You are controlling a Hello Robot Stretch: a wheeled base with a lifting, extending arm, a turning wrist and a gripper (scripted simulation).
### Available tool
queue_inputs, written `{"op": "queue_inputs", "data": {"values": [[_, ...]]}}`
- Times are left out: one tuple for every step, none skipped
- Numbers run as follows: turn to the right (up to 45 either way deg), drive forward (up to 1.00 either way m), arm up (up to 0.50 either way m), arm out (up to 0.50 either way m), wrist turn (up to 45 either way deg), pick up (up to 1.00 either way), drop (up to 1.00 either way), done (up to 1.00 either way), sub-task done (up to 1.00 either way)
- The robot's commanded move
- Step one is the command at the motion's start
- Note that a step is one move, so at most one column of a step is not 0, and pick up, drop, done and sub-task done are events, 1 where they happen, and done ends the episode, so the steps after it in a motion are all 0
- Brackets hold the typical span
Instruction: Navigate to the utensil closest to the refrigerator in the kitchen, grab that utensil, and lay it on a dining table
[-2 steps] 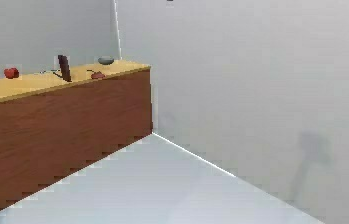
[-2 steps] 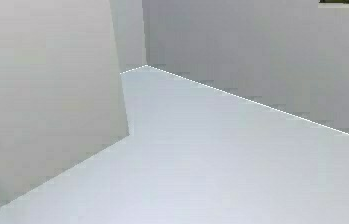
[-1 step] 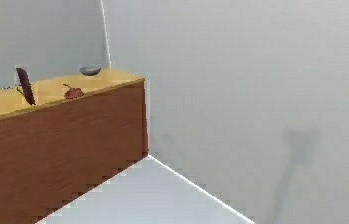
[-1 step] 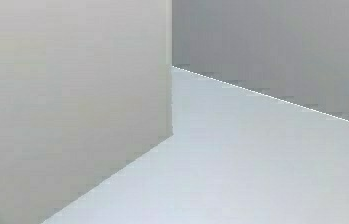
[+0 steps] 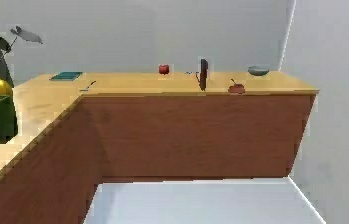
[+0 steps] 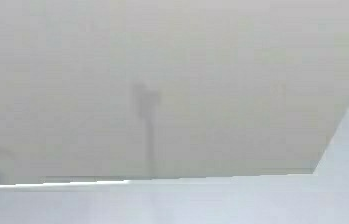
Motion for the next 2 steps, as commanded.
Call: {"op": "queue_inputs", "data": {"values": [[0.0,0.80,0.00,0.00,0.0,0.00,0.00,0.00,0.00],[-45.0,0.00,0.00,0.00,0.0,0.00,0.00,0.00,0.00]]}}
